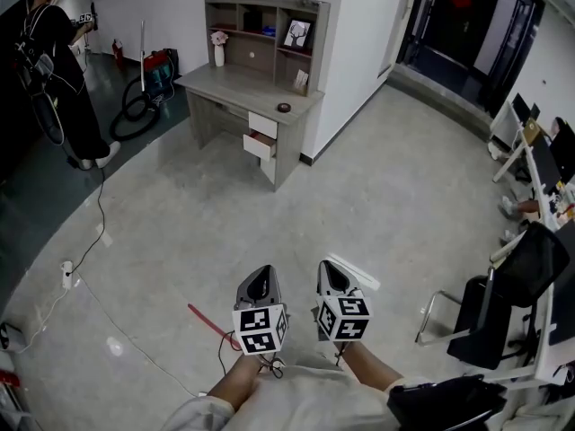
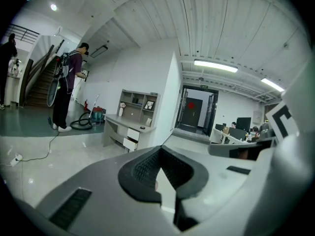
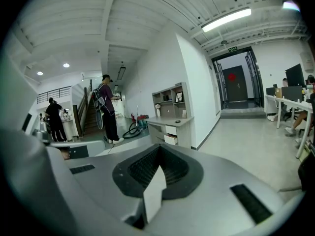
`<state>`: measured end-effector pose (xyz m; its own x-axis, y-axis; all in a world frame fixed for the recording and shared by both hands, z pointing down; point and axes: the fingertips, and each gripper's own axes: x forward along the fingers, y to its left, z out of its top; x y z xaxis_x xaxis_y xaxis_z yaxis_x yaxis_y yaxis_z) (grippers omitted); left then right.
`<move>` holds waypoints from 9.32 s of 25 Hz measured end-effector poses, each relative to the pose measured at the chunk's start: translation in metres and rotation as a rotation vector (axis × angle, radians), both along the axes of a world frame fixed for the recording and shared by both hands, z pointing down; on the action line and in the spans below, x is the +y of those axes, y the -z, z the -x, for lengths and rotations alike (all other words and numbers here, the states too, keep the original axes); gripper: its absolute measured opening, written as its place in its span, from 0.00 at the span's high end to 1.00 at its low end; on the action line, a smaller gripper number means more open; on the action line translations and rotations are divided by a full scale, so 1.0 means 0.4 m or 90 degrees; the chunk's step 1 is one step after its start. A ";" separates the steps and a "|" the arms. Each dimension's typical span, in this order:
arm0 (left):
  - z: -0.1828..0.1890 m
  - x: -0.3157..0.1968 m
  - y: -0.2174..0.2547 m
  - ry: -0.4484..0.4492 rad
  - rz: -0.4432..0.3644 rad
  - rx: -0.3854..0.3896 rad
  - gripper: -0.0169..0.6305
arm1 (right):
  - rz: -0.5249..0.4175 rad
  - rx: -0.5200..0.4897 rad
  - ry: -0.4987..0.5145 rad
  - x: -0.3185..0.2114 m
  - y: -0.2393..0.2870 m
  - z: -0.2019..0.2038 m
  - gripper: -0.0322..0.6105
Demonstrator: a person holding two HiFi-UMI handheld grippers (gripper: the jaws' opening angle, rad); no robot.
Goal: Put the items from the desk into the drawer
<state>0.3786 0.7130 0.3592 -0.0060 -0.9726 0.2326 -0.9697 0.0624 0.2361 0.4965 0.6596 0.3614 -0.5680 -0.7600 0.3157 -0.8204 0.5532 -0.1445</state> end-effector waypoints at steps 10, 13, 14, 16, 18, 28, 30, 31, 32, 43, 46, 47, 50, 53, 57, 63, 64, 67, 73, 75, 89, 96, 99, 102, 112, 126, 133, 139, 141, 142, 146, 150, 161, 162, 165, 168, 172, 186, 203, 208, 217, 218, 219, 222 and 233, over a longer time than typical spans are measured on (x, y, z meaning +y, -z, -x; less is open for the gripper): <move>0.069 -0.070 -0.020 0.014 0.002 0.005 0.98 | 0.007 0.018 0.013 -0.080 -0.029 0.076 0.95; 0.101 -0.093 -0.031 0.024 0.008 0.004 0.98 | 0.008 0.016 0.021 -0.114 -0.033 0.114 0.95; 0.111 -0.104 -0.034 0.026 0.009 0.003 0.98 | 0.007 0.015 0.023 -0.127 -0.032 0.125 0.95; 0.129 -0.126 -0.038 0.030 0.013 0.003 0.98 | 0.005 0.015 0.027 -0.153 -0.029 0.144 0.95; 0.146 -0.152 -0.039 0.035 0.015 0.006 0.98 | 0.006 0.017 0.029 -0.179 -0.029 0.158 0.95; 0.224 -0.341 -0.026 0.044 0.016 0.017 0.98 | 0.006 0.026 0.026 -0.369 -0.011 0.218 0.95; 0.237 -0.388 -0.022 0.045 0.016 0.016 0.98 | 0.009 0.022 0.024 -0.416 -0.010 0.229 0.95; 0.245 -0.413 -0.019 0.045 0.016 0.015 0.98 | 0.010 0.020 0.023 -0.441 -0.007 0.236 0.95; 0.252 -0.436 -0.015 0.044 0.016 0.015 0.98 | 0.010 0.017 0.021 -0.465 -0.002 0.243 0.95; 0.299 -0.663 -0.026 0.044 0.024 0.012 0.98 | 0.012 0.008 0.031 -0.696 -0.009 0.301 0.95; 0.306 -0.715 -0.024 0.044 0.027 0.010 0.98 | 0.013 0.009 0.037 -0.746 -0.009 0.310 0.95; 0.308 -0.731 -0.024 0.044 0.028 0.009 0.98 | 0.014 0.009 0.038 -0.761 -0.009 0.312 0.95; 0.313 -0.766 -0.031 0.044 0.037 0.009 0.98 | 0.019 0.009 0.040 -0.795 -0.018 0.317 0.95; 0.314 -0.790 -0.046 0.040 0.047 0.008 0.98 | 0.028 0.008 0.041 -0.817 -0.034 0.321 0.95; 0.307 -0.810 -0.065 0.030 0.063 0.005 0.98 | 0.049 0.012 0.037 -0.834 -0.067 0.321 0.95; 0.331 -0.845 -0.080 0.025 0.076 0.007 0.98 | 0.059 0.016 0.032 -0.867 -0.080 0.340 0.95; 0.338 -0.856 -0.080 0.023 0.075 0.006 0.98 | 0.060 0.017 0.031 -0.877 -0.083 0.344 0.95; 0.359 -0.895 -0.084 0.012 0.071 0.004 0.98 | 0.059 0.022 0.021 -0.907 -0.090 0.363 0.95; 0.433 -0.998 -0.078 -0.016 0.062 0.005 0.98 | 0.051 0.023 0.001 -0.988 -0.081 0.441 0.95; 0.466 -1.035 -0.072 -0.022 0.059 0.005 0.98 | 0.049 0.023 0.000 -1.014 -0.074 0.477 0.95; 0.692 -1.179 -0.085 -0.050 0.068 0.006 0.98 | 0.042 0.035 -0.024 -1.154 -0.075 0.693 0.95; 0.837 -1.239 -0.088 -0.056 0.072 -0.013 0.98 | 0.032 0.027 -0.047 -1.219 -0.056 0.816 0.95; 0.886 -1.269 -0.091 -0.059 0.074 -0.011 0.98 | 0.031 0.031 -0.050 -1.236 -0.057 0.854 0.95; 0.908 -1.293 -0.093 -0.065 0.069 -0.004 0.98 | 0.033 0.045 -0.055 -1.253 -0.069 0.867 0.95; 0.941 -1.374 -0.136 -0.086 0.091 -0.010 0.98 | 0.041 0.049 -0.085 -1.350 -0.098 0.888 0.95; 1.026 -1.677 -0.147 -0.113 0.103 -0.029 0.98 | 0.071 0.036 -0.099 -1.641 -0.148 0.990 0.95; 1.036 -1.823 -0.175 -0.135 0.124 -0.015 0.98 | 0.085 0.045 -0.122 -1.782 -0.163 0.996 0.95; 1.008 -1.924 -0.178 -0.165 0.120 -0.012 0.98 | 0.098 0.053 -0.143 -1.854 -0.183 0.968 0.95; 0.999 -1.947 -0.179 -0.174 0.120 -0.011 0.98 | 0.100 0.056 -0.145 -1.873 -0.186 0.963 0.95; 0.997 -1.957 -0.179 -0.177 0.120 -0.012 0.98 | 0.101 0.057 -0.146 -1.881 -0.186 0.962 0.95; 0.999 -1.993 -0.169 -0.184 0.117 -0.014 0.98 | 0.102 0.054 -0.151 -1.910 -0.179 0.968 0.95; 1.009 -2.014 -0.171 -0.190 0.121 -0.014 0.98 | 0.106 0.052 -0.163 -1.932 -0.186 0.968 0.95; 1.082 -2.117 -0.196 -0.269 0.141 -0.019 0.98 | 0.127 0.028 -0.256 -1.995 -0.200 1.009 0.95; 1.090 -2.128 -0.193 -0.280 0.141 -0.022 0.98 | 0.129 0.021 -0.266 -1.996 -0.199 1.021 0.95; 1.105 -2.160 -0.193 -0.306 0.144 -0.022 0.98 | 0.137 0.020 -0.283 -2.005 -0.207 1.052 0.95; 1.106 -2.181 -0.194 -0.336 0.146 -0.026 0.98 | 0.148 0.017 -0.299 -2.017 -0.218 1.077 0.95; 1.108 -2.193 -0.222 -0.367 0.164 -0.032 0.98 | 0.161 0.009 -0.308 -2.019 -0.239 1.102 0.95; 1.110 -2.257 -0.257 -0.439 0.195 -0.069 0.98 | 0.175 0.005 -0.407 -2.056 -0.279 1.053 0.95; 1.118 -2.268 -0.405 -0.391 0.281 -0.066 0.98 | 0.233 0.062 -0.311 -2.186 -0.428 0.994 0.88; 1.114 -2.270 -0.464 -0.364 0.302 -0.053 0.98 | 0.252 0.106 -0.221 -2.234 -0.490 1.007 0.85; 1.133 -2.284 -0.536 -0.310 0.330 -0.036 0.98 | 0.257 0.212 -0.064 -2.290 -0.560 1.044 0.78; 1.133 -2.288 -0.538 -0.305 0.330 -0.034 0.98 | 0.258 0.221 -0.053 -2.293 -0.566 1.044 0.78; 1.134 -2.292 -0.541 -0.300 0.329 -0.032 0.98 | 0.259 0.229 -0.044 -2.294 -0.571 1.045 0.77; 1.136 -2.298 -0.544 -0.287 0.329 -0.030 0.98 | 0.268 0.240 -0.025 -2.293 -0.587 1.048 0.77; 1.134 -2.298 -0.558 -0.268 0.335 -0.022 0.98 | 0.272 0.316 0.026 -2.298 -0.619 1.041 0.80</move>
<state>-0.0751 -0.2064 0.5824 0.3329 -0.6510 0.6822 -0.9429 -0.2249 0.2456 0.0802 -0.2595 0.6090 -0.3026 -0.4913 0.8168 -0.8260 0.5627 0.0325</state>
